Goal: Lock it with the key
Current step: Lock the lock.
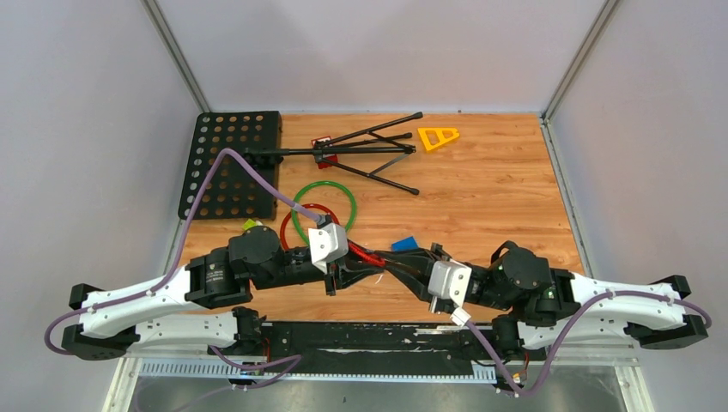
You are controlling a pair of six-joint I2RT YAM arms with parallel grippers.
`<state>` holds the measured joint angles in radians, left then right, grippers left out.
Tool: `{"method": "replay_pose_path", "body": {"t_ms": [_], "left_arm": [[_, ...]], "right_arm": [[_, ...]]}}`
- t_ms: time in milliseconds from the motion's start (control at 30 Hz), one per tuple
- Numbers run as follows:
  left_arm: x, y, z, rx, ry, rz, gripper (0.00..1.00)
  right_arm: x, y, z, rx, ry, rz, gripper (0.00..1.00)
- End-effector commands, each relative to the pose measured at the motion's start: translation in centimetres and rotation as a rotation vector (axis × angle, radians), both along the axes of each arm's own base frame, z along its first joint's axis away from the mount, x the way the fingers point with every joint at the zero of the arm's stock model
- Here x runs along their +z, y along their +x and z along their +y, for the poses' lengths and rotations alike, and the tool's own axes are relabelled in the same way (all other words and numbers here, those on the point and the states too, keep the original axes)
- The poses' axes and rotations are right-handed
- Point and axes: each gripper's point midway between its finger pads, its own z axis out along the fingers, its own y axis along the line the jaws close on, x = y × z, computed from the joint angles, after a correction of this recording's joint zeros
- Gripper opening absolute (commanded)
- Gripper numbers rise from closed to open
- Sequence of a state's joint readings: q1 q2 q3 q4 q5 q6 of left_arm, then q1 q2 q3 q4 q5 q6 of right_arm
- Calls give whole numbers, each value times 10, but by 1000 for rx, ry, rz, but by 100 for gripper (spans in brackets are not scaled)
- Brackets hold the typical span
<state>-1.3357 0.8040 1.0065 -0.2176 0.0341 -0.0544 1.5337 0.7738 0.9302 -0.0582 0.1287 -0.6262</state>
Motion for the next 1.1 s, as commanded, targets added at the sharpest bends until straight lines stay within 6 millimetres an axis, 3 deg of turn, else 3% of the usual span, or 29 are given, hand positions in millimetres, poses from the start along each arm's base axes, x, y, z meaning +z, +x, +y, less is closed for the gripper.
{"method": "replay_pose_path", "body": {"t_ms": [0, 67, 200, 333, 467, 567, 733, 900, 1067], "left_arm": [[138, 13, 40, 113, -483, -88, 0], [136, 14, 40, 117, -479, -90, 0], [135, 16, 42, 132, -476, -92, 0], [135, 22, 49, 177, -481, -94, 0], [145, 19, 59, 173, -529, -101, 0], [157, 1, 61, 80, -580, -128, 0], [174, -33, 68, -97, -644, -177, 0], [183, -49, 72, -180, -664, -193, 0], [186, -60, 70, -245, -664, -195, 0]], "right_arm": [[-94, -15, -3, 46, -310, 104, 18], [-76, -16, -4, 49, -255, 105, 29], [-21, -17, -10, 67, -72, 95, 58], [23, -23, -17, 110, 97, 83, 68], [52, -2, -28, 2, 297, 157, 66], [72, 9, -29, -45, 375, 291, 60], [96, -11, -6, 108, 337, 395, 58], [119, -17, -5, 312, 376, 482, 56], [125, -25, -1, 473, 379, 543, 51]]}}
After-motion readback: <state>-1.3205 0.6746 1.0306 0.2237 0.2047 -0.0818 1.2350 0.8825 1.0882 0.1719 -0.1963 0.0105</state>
